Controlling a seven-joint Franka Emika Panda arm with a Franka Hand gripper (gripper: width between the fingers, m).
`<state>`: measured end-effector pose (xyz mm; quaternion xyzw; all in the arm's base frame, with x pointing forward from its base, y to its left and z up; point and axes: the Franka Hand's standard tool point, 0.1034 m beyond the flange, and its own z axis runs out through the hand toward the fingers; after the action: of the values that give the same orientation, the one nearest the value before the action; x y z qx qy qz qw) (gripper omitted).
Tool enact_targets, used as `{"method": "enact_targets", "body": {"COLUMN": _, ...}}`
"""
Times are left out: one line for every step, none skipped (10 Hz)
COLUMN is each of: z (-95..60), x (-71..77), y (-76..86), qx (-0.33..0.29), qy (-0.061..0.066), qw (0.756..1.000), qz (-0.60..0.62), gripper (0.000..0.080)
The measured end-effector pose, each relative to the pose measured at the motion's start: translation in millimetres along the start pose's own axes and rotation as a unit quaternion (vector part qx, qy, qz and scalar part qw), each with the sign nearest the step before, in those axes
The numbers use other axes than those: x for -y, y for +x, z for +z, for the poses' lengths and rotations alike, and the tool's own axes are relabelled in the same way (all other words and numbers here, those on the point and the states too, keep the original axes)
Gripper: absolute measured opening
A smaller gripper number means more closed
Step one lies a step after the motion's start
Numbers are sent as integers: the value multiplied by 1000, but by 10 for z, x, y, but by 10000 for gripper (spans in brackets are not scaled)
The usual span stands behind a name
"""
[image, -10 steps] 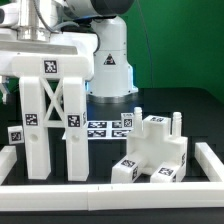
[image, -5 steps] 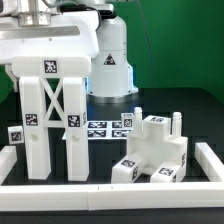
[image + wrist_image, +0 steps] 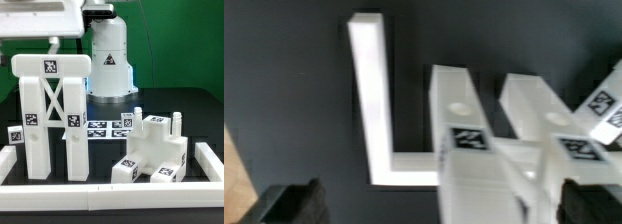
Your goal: Assemble chair
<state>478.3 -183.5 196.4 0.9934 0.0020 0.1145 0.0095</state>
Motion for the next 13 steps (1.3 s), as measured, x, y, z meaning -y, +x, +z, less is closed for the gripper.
{"method": "enact_targets", "body": {"z": -102, "x": -126, "y": 82, "qx": -2, "qy": 8, "qw": 1000, "qz": -27, "gripper": 649}}
{"method": "enact_targets", "body": {"z": -135, "x": -321, "y": 188, "qx": 1, "qy": 10, "qw": 999, "qz": -32, "gripper": 649}}
{"method": "enact_targets", "body": {"z": -150, "x": -465, "y": 304, "qx": 4, "qy": 7, "qw": 999, "qz": -39, "gripper": 649}}
{"method": "enact_targets", "body": {"z": -139, "x": -570, "y": 407, "qx": 9, "qy": 6, "qw": 999, "qz": -53, "gripper": 649}}
{"method": "enact_targets", "body": {"z": -55, "x": -660, "y": 519, "qx": 10, "qy": 2, "qw": 998, "qz": -58, "gripper": 649}}
{"method": "enact_targets", "body": {"z": 77, "x": -724, "y": 614, "qx": 16, "qy": -3, "qw": 998, "qz": -65, "gripper": 649}}
{"method": "enact_targets", "body": {"z": 151, "x": -711, "y": 733, "qx": 20, "qy": -6, "qw": 997, "qz": -68, "gripper": 649}}
{"method": "enact_targets", "body": {"z": 206, "x": -646, "y": 895, "qx": 21, "qy": -9, "qw": 997, "qz": -67, "gripper": 649}}
{"method": "enact_targets", "body": {"z": 296, "x": -556, "y": 1044, "qx": 22, "qy": -10, "qw": 998, "qz": -64, "gripper": 649}}
{"method": "enact_targets", "body": {"z": 373, "x": -428, "y": 1159, "qx": 24, "qy": -10, "qw": 998, "qz": -50, "gripper": 649}}
{"method": "enact_targets", "body": {"z": 452, "x": -273, "y": 1221, "qx": 26, "qy": -8, "qw": 999, "qz": -34, "gripper": 649}}
{"method": "enact_targets", "body": {"z": 560, "x": -110, "y": 1248, "qx": 33, "qy": -6, "qw": 999, "qz": -17, "gripper": 649}}
{"method": "enact_targets", "body": {"z": 639, "x": 55, "y": 1253, "qx": 33, "qy": -7, "qw": 999, "qz": 0, "gripper": 649}}
